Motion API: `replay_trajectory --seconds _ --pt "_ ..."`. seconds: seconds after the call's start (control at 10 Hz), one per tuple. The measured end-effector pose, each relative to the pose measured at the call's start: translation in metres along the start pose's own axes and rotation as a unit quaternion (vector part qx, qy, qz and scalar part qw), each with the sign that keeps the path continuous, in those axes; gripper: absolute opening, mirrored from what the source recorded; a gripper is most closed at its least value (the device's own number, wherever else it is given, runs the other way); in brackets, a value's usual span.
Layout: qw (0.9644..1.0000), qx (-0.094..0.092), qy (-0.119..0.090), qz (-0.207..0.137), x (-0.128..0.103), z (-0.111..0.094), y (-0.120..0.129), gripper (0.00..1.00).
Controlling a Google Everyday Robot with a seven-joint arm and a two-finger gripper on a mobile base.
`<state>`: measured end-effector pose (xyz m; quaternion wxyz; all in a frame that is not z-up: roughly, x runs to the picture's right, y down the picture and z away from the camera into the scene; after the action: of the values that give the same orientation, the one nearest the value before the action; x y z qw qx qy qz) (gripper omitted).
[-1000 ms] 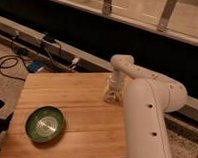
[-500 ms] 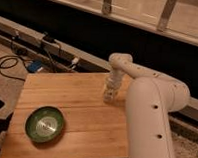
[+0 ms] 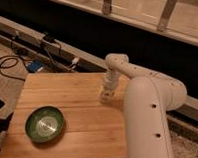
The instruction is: Place the bottle in the ceramic bowl
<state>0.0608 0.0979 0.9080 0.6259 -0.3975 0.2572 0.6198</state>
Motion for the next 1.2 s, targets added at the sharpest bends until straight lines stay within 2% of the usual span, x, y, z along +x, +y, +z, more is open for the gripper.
replay_trajectory --seconds 0.2,0.3,0.7,0.9,1.0,1.2 --pt "0.9999 0.003 -0.015 -0.003 0.000 -0.010 0.000 0.00" --pt "0.9995 0.005 -0.029 -0.005 0.002 -0.022 0.001 0.00" --pt "0.9948 0.017 -0.093 -0.038 0.022 -0.091 0.018 0.00" --pt "0.9891 0.035 -0.113 -0.089 0.042 -0.106 0.037 0.00" --pt "0.9848 0.053 -0.113 -0.121 0.057 -0.104 0.051 0.00" --pt "0.9777 0.085 -0.103 -0.162 0.084 -0.096 0.069 0.00"
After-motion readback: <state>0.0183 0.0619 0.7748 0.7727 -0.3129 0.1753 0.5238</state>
